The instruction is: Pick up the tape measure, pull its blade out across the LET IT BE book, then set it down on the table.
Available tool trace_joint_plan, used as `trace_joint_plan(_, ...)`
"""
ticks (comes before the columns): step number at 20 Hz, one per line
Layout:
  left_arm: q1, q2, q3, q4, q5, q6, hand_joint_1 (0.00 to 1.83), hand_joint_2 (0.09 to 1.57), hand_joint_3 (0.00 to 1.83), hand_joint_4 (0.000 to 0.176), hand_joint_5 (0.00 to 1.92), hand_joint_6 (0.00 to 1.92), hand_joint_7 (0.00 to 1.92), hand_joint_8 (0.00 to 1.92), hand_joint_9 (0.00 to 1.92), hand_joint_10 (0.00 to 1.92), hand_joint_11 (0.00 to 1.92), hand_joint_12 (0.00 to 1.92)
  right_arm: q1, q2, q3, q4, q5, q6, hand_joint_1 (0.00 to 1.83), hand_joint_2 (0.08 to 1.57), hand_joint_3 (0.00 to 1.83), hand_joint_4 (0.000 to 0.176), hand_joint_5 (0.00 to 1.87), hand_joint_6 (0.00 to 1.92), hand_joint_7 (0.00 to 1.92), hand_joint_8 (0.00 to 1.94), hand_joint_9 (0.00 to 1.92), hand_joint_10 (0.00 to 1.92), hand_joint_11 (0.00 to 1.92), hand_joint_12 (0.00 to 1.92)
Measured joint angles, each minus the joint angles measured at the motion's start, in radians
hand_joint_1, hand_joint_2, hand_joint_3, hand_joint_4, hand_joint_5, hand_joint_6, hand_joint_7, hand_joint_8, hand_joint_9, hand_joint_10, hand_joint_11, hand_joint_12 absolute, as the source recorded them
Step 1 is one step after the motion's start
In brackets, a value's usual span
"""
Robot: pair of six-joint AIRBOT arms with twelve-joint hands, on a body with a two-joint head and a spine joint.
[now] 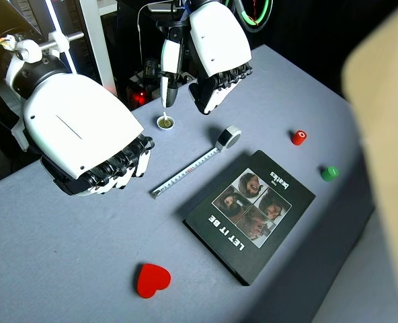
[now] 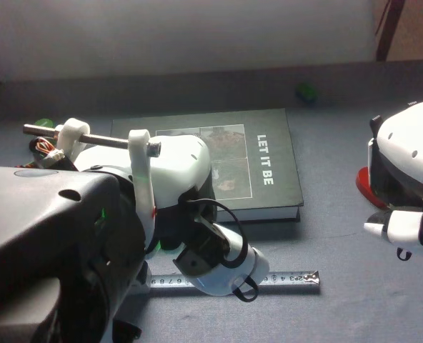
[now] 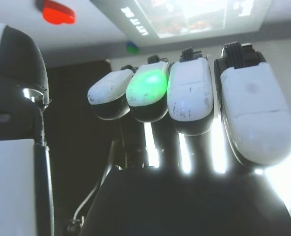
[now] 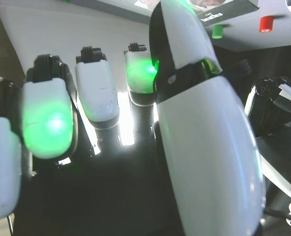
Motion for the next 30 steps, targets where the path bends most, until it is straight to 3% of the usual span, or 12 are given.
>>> trace_joint_plan(4,-0.006,0.0,0.004,-0.013,0.004,0.008,0.0,1.12,0.0,0.084,0.31,0.01,0.23,0.0,0.18,0.01,0.0,0.66,-0.005,0.0,-0.002,0.014,0.0,-0.001,0.08,1.07,0.01,0.142,0.12,0.0,0.11,0.01,0.12,0.01,0.0,0.66)
trace_joint_plan(7,-0.022,0.01,0.051,0.013,0.056,0.095,0.0,1.12,0.0,0.084,0.3,0.0,0.24,0.0,0.2,0.01,0.0,0.73,-0.005,0.0,-0.002,-0.003,-0.001,-0.002,0.05,1.09,0.0,0.141,0.13,0.0,0.16,0.01,0.19,0.01,0.0,0.8)
trace_joint_plan(11,-0.029,0.076,0.098,0.007,0.145,0.164,0.07,1.07,0.0,0.083,0.27,0.0,0.25,0.0,0.24,0.01,0.0,0.77,-0.005,0.0,-0.002,0.008,-0.001,-0.002,0.1,1.07,0.0,0.132,0.13,0.0,0.18,0.0,0.16,0.0,0.0,0.8)
trace_joint_plan(12,-0.029,0.101,0.108,0.018,0.161,0.17,0.13,1.04,0.0,0.077,0.26,0.0,0.25,0.0,0.24,0.01,0.0,0.74,-0.005,0.0,-0.002,0.006,-0.002,-0.002,0.11,1.07,0.0,0.131,0.13,0.0,0.17,0.0,0.14,0.0,0.0,0.74)
trace_joint_plan(13,-0.029,0.124,0.121,0.023,0.179,0.186,0.24,0.98,0.0,0.058,0.28,0.0,0.28,0.01,0.25,0.01,0.0,0.76,-0.005,0.0,-0.002,0.006,-0.001,-0.002,0.11,1.06,0.0,0.131,0.14,0.0,0.15,0.0,0.14,0.0,0.0,0.69)
trace_joint_plan(16,-0.029,0.181,0.148,0.03,0.241,0.257,0.59,0.87,0.0,0.022,0.33,0.01,0.32,0.0,0.29,0.01,0.0,0.8,-0.013,0.0,-0.002,0.007,0.003,-0.003,0.11,1.08,0.0,0.131,0.14,0.0,0.16,0.0,0.15,0.0,0.0,0.73)
trace_joint_plan(18,-0.029,0.199,0.151,0.03,0.263,0.272,0.74,0.9,0.0,0.0,0.3,0.0,0.29,0.0,0.25,0.0,0.0,0.77,-0.02,0.0,-0.002,0.002,0.005,-0.011,0.12,1.08,0.0,0.131,0.14,0.0,0.18,0.0,0.16,0.0,0.0,0.8)
trace_joint_plan(22,-0.031,0.217,0.167,0.018,0.348,0.373,0.85,0.94,0.01,0.0,0.35,0.01,0.37,0.01,0.29,0.01,0.0,0.85,-0.024,0.0,-0.002,0.005,0.008,-0.013,0.15,1.09,0.0,0.122,0.14,0.0,0.18,0.0,0.15,0.0,0.0,0.72)
trace_joint_plan(24,-0.049,0.236,0.18,-0.021,0.392,0.418,0.8,1.09,0.01,0.0,0.41,0.01,0.43,0.0,0.36,0.01,0.02,0.93,-0.024,0.0,-0.002,0.005,0.01,-0.013,0.15,1.09,0.01,0.122,0.13,0.0,0.18,0.0,0.15,0.0,0.0,0.72)
trace_joint_plan(25,-0.053,0.253,0.185,-0.013,0.422,0.438,0.83,1.09,0.0,0.0,0.46,0.01,0.48,0.0,0.42,0.01,0.06,0.94,-0.024,0.0,-0.002,0.006,0.009,-0.013,0.14,1.1,0.0,0.121,0.15,0.0,0.21,0.01,0.18,0.01,0.0,0.79)
trace_joint_plan(28,-0.029,0.285,0.229,0.028,0.531,0.324,0.94,1.06,0.0,0.0,0.57,0.01,0.58,0.0,0.49,0.01,0.13,0.93,-0.026,0.0,-0.003,0.005,0.01,-0.013,0.12,1.12,0.01,0.121,0.16,0.0,0.22,0.01,0.19,0.0,0.0,0.79)
trace_joint_plan(30,0.029,0.294,0.262,0.185,0.641,0.054,0.95,1.07,0.0,0.0,0.58,0.01,0.6,0.01,0.5,0.01,0.14,0.93,-0.031,0.0,-0.004,0.004,0.012,-0.014,0.1,1.13,0.0,0.12,0.19,0.01,0.25,0.01,0.21,0.01,0.0,0.79)
